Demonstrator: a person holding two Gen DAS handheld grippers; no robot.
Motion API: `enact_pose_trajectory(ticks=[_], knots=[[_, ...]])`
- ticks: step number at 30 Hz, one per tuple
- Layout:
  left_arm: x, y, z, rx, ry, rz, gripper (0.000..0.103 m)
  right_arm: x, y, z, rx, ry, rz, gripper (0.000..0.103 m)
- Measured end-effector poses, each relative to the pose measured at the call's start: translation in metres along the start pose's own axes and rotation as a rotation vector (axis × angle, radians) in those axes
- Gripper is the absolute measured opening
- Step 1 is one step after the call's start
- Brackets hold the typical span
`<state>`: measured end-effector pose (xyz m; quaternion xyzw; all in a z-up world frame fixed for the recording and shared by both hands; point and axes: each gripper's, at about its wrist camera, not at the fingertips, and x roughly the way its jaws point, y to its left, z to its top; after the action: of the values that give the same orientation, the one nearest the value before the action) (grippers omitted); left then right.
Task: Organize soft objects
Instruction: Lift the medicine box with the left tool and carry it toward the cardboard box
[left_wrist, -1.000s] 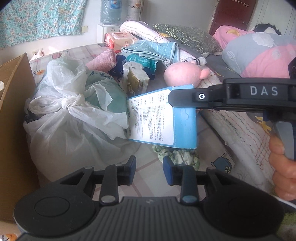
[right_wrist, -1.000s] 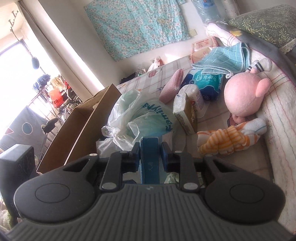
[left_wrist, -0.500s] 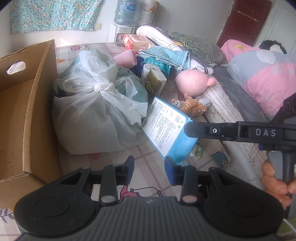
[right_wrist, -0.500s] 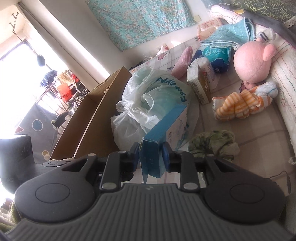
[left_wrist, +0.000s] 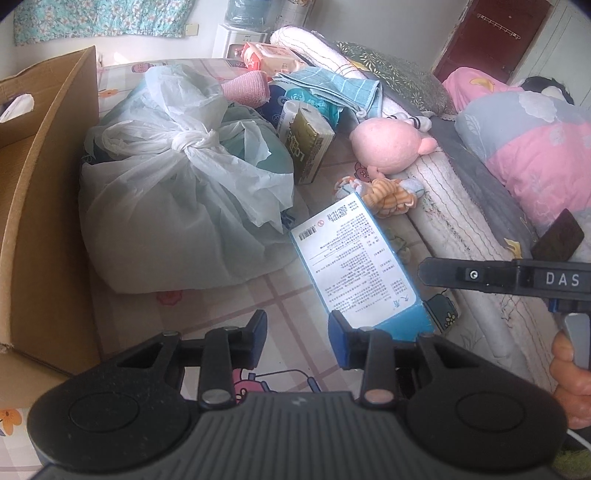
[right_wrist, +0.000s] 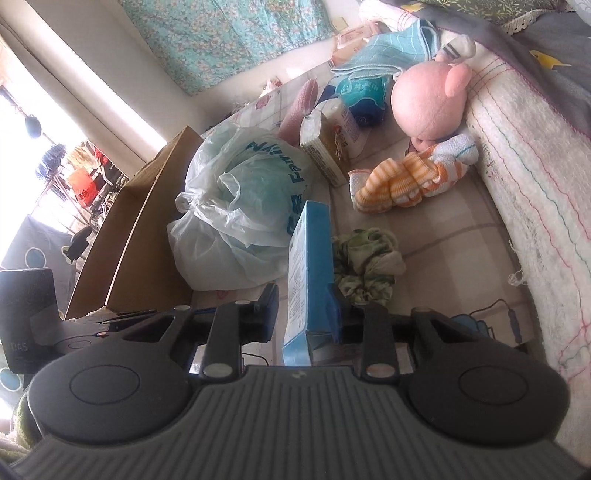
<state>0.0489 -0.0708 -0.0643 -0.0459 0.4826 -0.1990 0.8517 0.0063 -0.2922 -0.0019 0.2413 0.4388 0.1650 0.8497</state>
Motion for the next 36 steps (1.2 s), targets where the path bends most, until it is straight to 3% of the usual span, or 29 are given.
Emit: enact_pose_trajectory(ticks=[9,16,22,36], knots=[[0.037,0.000,0.012,-0.055,0.071,-0.133,0.037,0.022,-0.001,0.021,-0.028,0.012,-0.048,0.027],[0.056,0.000,0.017,-0.085,0.103,-0.169,0.042,0.044,-0.010,0.021,-0.022,0.077,-0.068,0.021],[0.064,0.006,0.023,-0.134,0.115,-0.220,0.045,0.054,-0.022,0.025,0.029,0.104,-0.036,0.017],[0.028,0.003,0.025,-0.117,0.029,-0.184,0.048,0.040,-0.007,0.025,0.039,0.072,0.033,0.017]])
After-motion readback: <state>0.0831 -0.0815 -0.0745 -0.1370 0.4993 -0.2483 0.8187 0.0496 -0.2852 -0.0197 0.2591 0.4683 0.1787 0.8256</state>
